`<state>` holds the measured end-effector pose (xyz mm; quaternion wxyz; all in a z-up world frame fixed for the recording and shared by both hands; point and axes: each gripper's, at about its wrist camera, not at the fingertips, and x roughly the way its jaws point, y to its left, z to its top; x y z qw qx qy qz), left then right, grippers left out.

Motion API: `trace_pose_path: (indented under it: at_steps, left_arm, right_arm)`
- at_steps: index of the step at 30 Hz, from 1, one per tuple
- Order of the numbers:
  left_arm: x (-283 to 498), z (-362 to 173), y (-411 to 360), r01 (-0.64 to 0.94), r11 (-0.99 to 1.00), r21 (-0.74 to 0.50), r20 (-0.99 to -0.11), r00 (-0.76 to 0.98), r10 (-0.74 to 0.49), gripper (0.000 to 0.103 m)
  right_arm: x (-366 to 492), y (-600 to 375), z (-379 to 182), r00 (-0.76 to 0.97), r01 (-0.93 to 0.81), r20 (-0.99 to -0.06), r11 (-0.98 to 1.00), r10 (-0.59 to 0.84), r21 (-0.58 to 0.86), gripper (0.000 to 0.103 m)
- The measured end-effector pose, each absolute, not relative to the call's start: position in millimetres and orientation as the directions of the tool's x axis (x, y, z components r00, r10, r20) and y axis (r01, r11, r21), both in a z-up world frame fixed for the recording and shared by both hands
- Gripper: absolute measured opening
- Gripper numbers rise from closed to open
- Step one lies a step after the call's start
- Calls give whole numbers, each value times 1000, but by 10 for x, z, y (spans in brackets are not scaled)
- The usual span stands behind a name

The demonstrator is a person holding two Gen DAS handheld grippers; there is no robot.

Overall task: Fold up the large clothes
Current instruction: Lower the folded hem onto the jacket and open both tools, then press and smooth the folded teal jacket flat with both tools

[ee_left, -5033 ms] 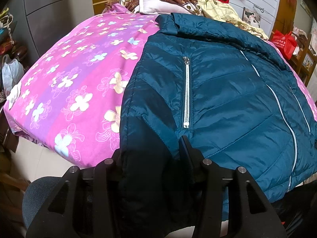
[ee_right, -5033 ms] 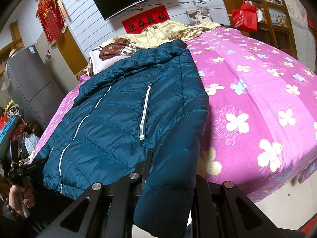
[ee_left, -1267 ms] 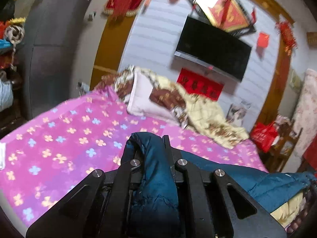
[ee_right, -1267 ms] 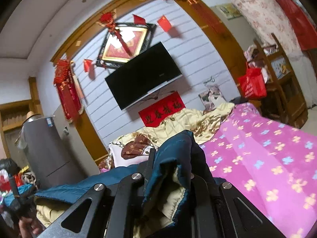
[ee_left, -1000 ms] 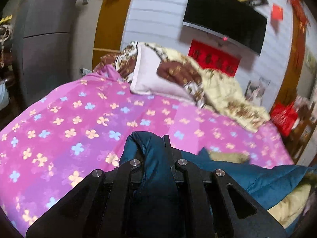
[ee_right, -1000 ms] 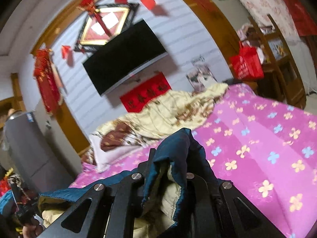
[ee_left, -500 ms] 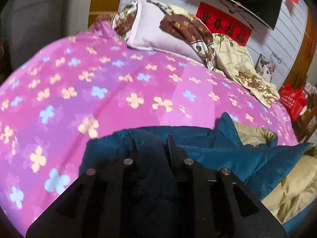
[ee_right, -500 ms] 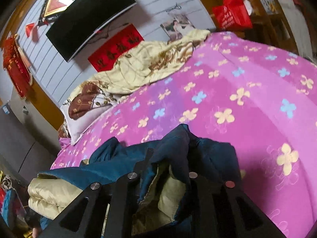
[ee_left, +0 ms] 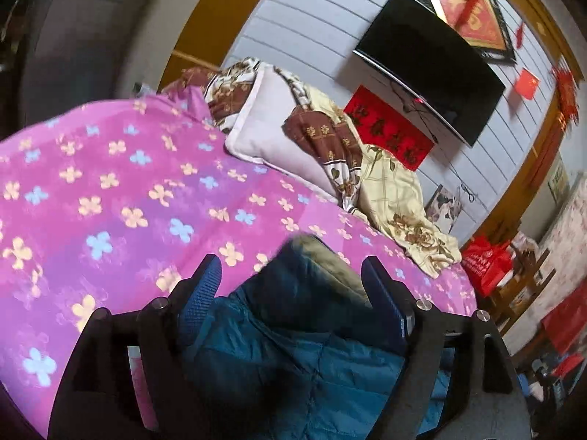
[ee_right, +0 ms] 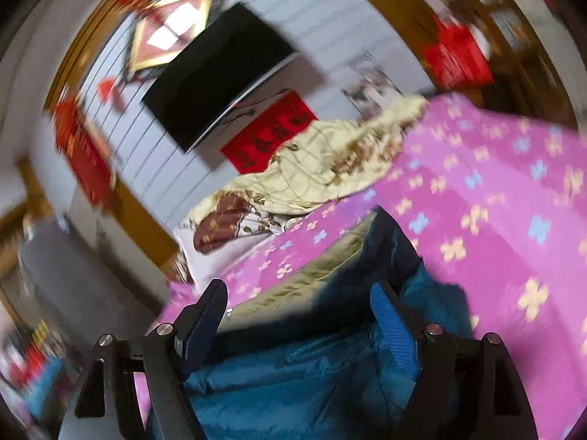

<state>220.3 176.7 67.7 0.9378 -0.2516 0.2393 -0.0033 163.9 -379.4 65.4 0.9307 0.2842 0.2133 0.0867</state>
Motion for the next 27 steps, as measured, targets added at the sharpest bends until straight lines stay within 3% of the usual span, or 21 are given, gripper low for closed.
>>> trace_pose_path:
  at_steps: [5,9,12,16,18,21,27]
  left_arm:
    - [2270,656,1481,-75,914,-399,-492,858,-144,79]
    - [2493,697,1099,-67,972,-227,-572,816,-77,79]
    - [2667,589,802,-11,994,-110,-637,769,-62,79]
    - [2859,144,629,-64,987,146,-690,708,148,79]
    - [2943,-47,776,-113,987,116,-734,659,162,79]
    - [2987,-156,979,-173,984,34,-754,642,139,81]
    - [2978,-198,1060,-210,978,-18,-763,635,122,81]
  right_arm:
    - [1671,-3392,638,852,-58,-486,957,196,284,78]
    - [1875,-3329,578,804,-78,-550,957,226,279,78]
    - [2232,-3246,516,716,-95,-660,968,230,234,86]
    - [2615,-3249,283,639,-82,-747,982,183,171,86]
    - [2851,-3333,-39,545,-71,-806,970,232,231,87]
    - [2968,-3435,-253,552,-50,-786,951,280,305,94]
    - [3226,-3410,-398,531,-39,-814,967,235,254,103]
